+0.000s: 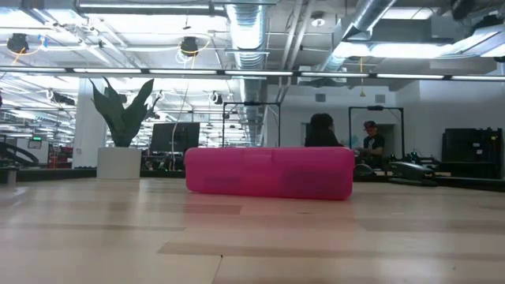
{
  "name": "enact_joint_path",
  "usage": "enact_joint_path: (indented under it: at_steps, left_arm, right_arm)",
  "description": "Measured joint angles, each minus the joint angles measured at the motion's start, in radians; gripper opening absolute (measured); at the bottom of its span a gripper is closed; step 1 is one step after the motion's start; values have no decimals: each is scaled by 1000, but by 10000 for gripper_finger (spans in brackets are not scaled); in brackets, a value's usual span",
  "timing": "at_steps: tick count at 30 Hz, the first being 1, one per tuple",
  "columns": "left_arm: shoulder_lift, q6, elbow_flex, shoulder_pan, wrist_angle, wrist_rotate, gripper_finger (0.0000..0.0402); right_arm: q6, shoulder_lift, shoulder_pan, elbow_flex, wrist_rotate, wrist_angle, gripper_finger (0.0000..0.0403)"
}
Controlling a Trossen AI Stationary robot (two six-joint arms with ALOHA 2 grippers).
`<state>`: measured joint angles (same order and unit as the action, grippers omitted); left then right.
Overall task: Pack school essentials
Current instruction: Return to Home Position
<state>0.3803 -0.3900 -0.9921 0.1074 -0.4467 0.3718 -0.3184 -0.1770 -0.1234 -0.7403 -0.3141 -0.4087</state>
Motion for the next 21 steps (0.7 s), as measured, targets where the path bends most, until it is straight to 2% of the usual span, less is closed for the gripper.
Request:
enact_joint_path:
  at_steps: [4, 7, 9, 15, 21]
  left_arm:
    - [-40, -67, 64, 0, -98, -85, 0]
    - [-74, -104, 171, 0, -49, -137, 0]
    - [-104, -113, 257, 0, 13, -164, 0]
    - [-234, -157, 555, 0, 304, -253, 0]
    - [-377, -253, 817, 0, 453, -298, 0]
  right_arm:
    - [-21, 135, 0, 109, -1, 33, 69]
    - [-30, 173, 0, 210, -1, 101, 69]
    - [-40, 171, -1, 249, -1, 92, 69]
    - [-69, 169, -3, 416, 8, 283, 69]
    - [-78, 169, -25, 567, 28, 500, 69]
